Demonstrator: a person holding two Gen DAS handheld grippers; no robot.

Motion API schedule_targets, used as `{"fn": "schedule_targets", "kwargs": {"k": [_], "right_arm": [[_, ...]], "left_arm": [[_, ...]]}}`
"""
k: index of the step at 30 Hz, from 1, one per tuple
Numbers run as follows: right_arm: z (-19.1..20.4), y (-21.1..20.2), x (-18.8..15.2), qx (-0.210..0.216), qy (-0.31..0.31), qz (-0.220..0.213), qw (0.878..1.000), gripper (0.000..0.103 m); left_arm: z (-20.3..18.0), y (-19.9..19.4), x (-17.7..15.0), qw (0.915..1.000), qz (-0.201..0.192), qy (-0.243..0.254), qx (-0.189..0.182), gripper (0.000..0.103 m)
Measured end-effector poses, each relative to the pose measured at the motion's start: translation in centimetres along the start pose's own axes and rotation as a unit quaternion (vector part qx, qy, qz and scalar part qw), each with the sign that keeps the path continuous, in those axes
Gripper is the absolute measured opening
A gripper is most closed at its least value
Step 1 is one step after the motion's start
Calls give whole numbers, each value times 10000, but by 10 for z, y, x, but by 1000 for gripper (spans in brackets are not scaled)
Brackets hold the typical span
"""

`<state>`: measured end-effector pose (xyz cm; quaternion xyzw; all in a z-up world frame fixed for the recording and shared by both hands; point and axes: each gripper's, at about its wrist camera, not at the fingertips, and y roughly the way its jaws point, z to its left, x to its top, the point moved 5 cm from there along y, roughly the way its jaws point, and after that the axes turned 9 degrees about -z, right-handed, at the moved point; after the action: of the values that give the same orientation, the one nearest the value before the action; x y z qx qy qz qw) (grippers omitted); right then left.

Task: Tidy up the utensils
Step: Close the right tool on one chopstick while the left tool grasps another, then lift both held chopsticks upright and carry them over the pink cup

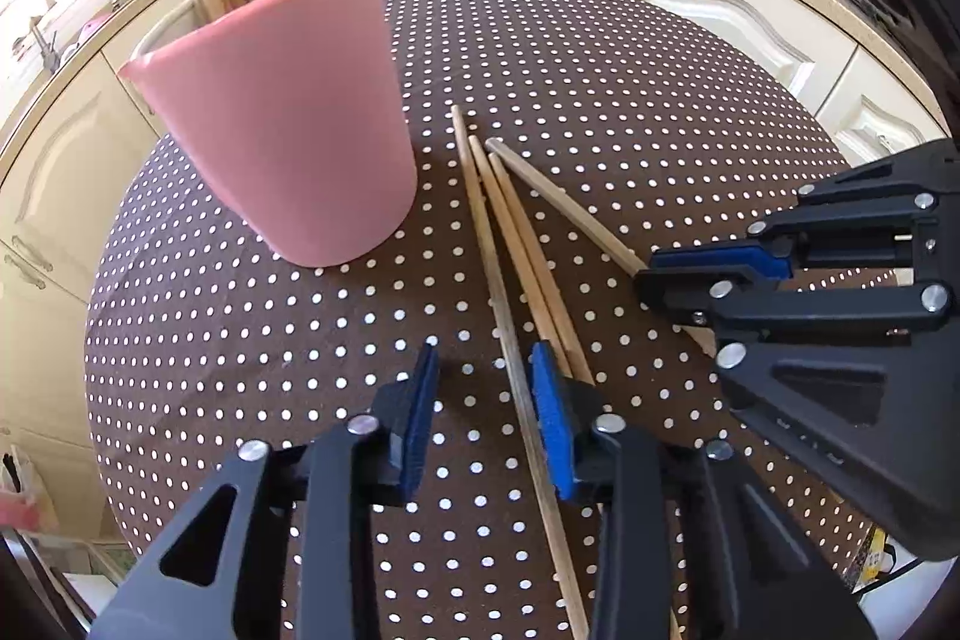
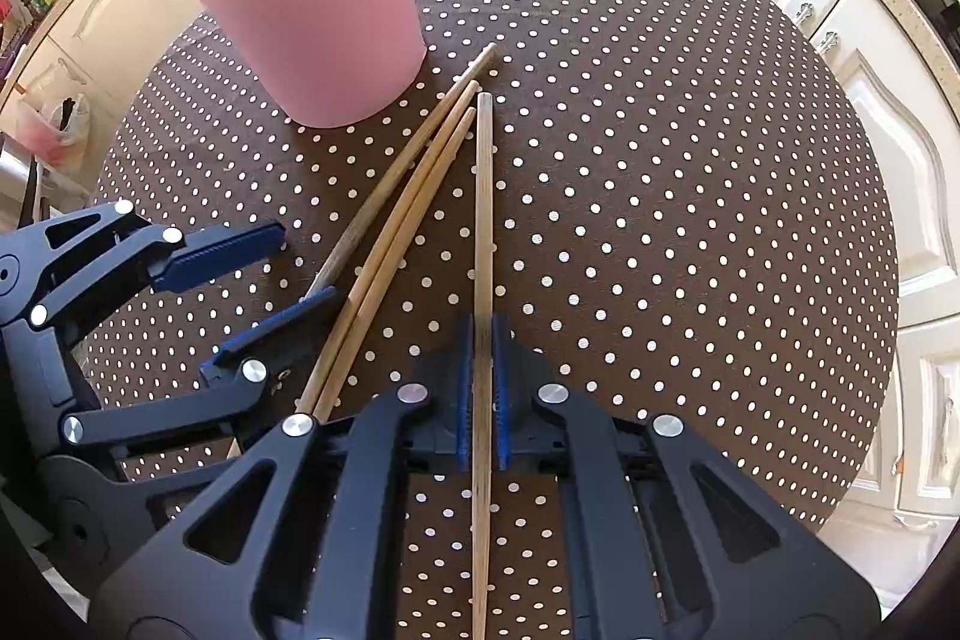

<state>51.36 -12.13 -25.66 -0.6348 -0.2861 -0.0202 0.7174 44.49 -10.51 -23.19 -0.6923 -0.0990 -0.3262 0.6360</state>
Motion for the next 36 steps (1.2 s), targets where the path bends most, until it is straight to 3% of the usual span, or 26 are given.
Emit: {"fn": "schedule_targets", "kwargs": {"k": [2,5,15,21,27,36], "right_arm": [[-6,2,4,-1,-1,-2,10000,7],[0,2,5,42,21,-52,10000,7],[-17,-22,-15,229,303,-498,9980,6],[-28,-54,-25,519,496,-988,9925,6],[-29,-93,-32,720,580,-1505,9843,6],[-20,-147,-40,855,534,-2230,9696,6]], "left_arm": [[-2,2,2,10000,1,24,-7,15],[-3,4,3,10000,3,66,-4,8],[-3,-3,-2,9994,-212,-273,-76,5],[-5,-36,-4,9958,-784,-337,-338,5],[-6,-75,-11,9891,-1418,-356,-193,5],[19,-141,-16,9684,-2451,-457,17,5]]}}
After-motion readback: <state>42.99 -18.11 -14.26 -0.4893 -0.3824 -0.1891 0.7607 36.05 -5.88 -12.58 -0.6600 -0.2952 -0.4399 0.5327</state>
